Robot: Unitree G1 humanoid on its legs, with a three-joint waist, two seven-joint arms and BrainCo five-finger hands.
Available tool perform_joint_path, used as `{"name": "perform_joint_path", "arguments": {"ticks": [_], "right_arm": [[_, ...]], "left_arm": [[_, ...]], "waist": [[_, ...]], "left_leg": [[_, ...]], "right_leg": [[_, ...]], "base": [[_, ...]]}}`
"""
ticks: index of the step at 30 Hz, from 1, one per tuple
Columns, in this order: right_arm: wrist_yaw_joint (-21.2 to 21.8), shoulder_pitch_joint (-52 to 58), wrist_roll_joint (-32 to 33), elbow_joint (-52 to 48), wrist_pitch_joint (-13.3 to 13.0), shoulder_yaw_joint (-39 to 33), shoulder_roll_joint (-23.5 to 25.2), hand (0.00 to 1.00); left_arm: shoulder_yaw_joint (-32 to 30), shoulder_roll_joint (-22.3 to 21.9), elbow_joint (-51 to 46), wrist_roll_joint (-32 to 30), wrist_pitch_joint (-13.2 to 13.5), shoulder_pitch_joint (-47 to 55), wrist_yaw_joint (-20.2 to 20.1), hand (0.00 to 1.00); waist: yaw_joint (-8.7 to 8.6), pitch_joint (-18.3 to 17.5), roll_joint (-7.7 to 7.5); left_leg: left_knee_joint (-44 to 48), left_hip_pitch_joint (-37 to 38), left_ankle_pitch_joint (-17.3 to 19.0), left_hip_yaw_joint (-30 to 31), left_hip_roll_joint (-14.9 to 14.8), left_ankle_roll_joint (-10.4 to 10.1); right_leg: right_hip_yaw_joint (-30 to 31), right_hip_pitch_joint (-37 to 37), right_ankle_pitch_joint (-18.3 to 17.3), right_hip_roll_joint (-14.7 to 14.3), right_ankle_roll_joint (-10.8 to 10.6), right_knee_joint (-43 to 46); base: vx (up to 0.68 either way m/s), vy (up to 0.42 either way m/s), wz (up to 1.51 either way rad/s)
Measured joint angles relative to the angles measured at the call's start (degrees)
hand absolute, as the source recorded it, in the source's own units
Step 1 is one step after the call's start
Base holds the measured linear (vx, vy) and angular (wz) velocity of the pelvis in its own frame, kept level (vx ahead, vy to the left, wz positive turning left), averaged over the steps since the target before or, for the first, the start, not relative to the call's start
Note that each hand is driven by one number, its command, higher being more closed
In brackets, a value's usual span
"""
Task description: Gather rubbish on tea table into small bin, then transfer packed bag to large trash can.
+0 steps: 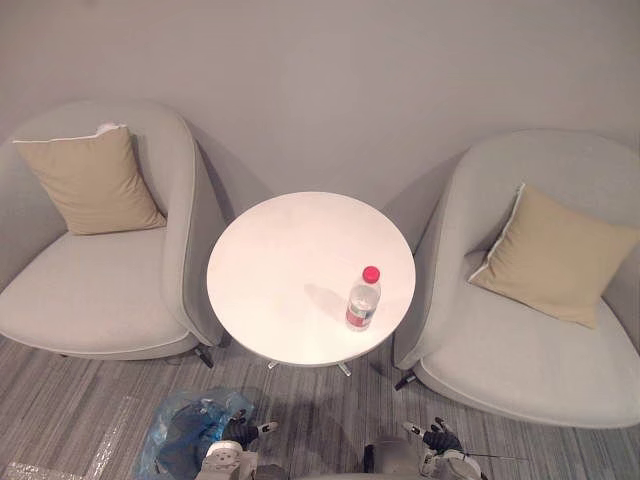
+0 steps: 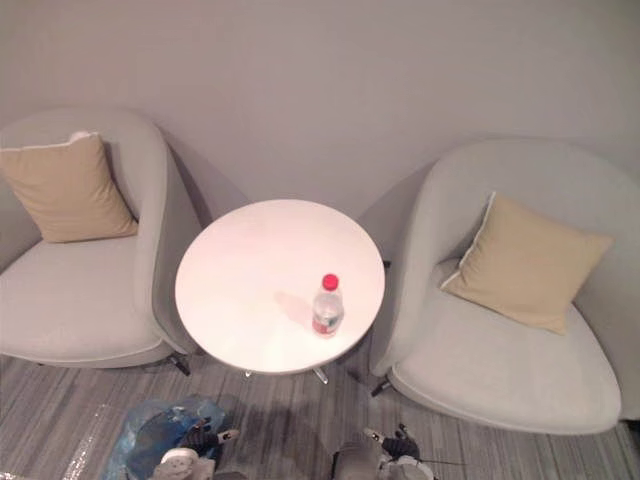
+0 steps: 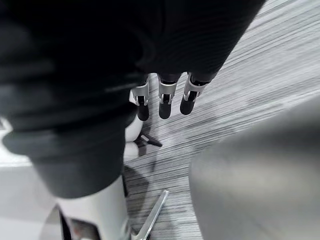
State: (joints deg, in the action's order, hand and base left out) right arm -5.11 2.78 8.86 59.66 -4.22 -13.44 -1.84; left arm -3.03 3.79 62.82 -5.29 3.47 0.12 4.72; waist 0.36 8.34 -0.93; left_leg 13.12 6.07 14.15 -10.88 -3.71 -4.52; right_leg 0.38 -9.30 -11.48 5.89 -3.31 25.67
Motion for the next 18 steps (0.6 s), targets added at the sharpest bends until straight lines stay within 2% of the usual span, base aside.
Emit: {"name": "perform_joint_path", "arguments": {"ticks": [1,3,7,11,15,18], "right_arm": [[-0.04,0.11,-0.13,-0.02,0.06,-0.05,-0.73,0.0],[-0.15,0.08,-0.99,-0.01,0.22,0.01,-1.35,0.0],[-0.94,0.05,-2.9,0.07,0.22,0.55,-1.27,0.0],[-2.23,-0.49,-6.79,-0.44,0.16,5.41,-1.63,0.0],[-2.81,0.18,-9.79,-8.41,0.01,10.82,-3.01,0.0],[-2.99,1.79,-12.88,-20.86,-0.49,13.37,-4.81,0.0]], "left_arm": [[-0.86,-1.26,-0.25,-0.16,0.06,0.38,-0.03,0.0],[-2.39,-2.6,-0.33,-0.2,0.06,0.54,0.04,0.0],[-2.13,-2.57,-0.29,-0.29,0.03,0.21,0.05,0.0],[0.61,-0.65,-0.07,-1.37,0.0,0.09,0.17,0.0],[2.57,0.2,0.98,-1.61,-0.11,0.08,0.65,0.0],[4.1,0.37,0.89,-1.82,-0.02,-0.07,1.41,0.0]], "waist": [[0.29,-0.72,1.39],[0.16,-1.29,2.66],[0.17,-1.44,2.28],[0.31,-2.0,0.63],[0.27,-2.06,0.61],[0.25,-1.96,0.7]], "left_leg": [[-0.32,0.02,-0.01,0.52,-1.21,-0.01],[-1.78,0.33,-0.81,0.92,-2.48,-1.12],[-4.18,0.4,-2.68,3.82,-2.56,-1.71],[-4.98,-0.01,-3.97,5.51,-1.68,-1.16],[-5.04,-1.52,-4.62,6.4,-0.95,-0.69],[-5.07,-2.19,-5.26,6.8,-0.5,-0.42]], "right_leg": [[-0.67,0.76,0.0,-1.07,0.1,-1.31],[-2.17,1.4,0.0,-2.02,0.11,-2.24],[-4.44,3.0,0.37,-2.09,0.75,-4.81],[-5.85,5.04,1.71,-1.53,0.95,-8.36],[-5.77,5.47,4.7,-1.19,0.52,-12.52],[-5.79,5.94,7.19,-0.92,0.33,-15.52]], "base": [[0.17,-0.128,0.15],[0.16,-0.147,0.2],[0.05,-0.075,0.32],[-0.02,0.009,0.23],[-0.06,0.06,0.03],[-0.08,0.055,0.05]]}}
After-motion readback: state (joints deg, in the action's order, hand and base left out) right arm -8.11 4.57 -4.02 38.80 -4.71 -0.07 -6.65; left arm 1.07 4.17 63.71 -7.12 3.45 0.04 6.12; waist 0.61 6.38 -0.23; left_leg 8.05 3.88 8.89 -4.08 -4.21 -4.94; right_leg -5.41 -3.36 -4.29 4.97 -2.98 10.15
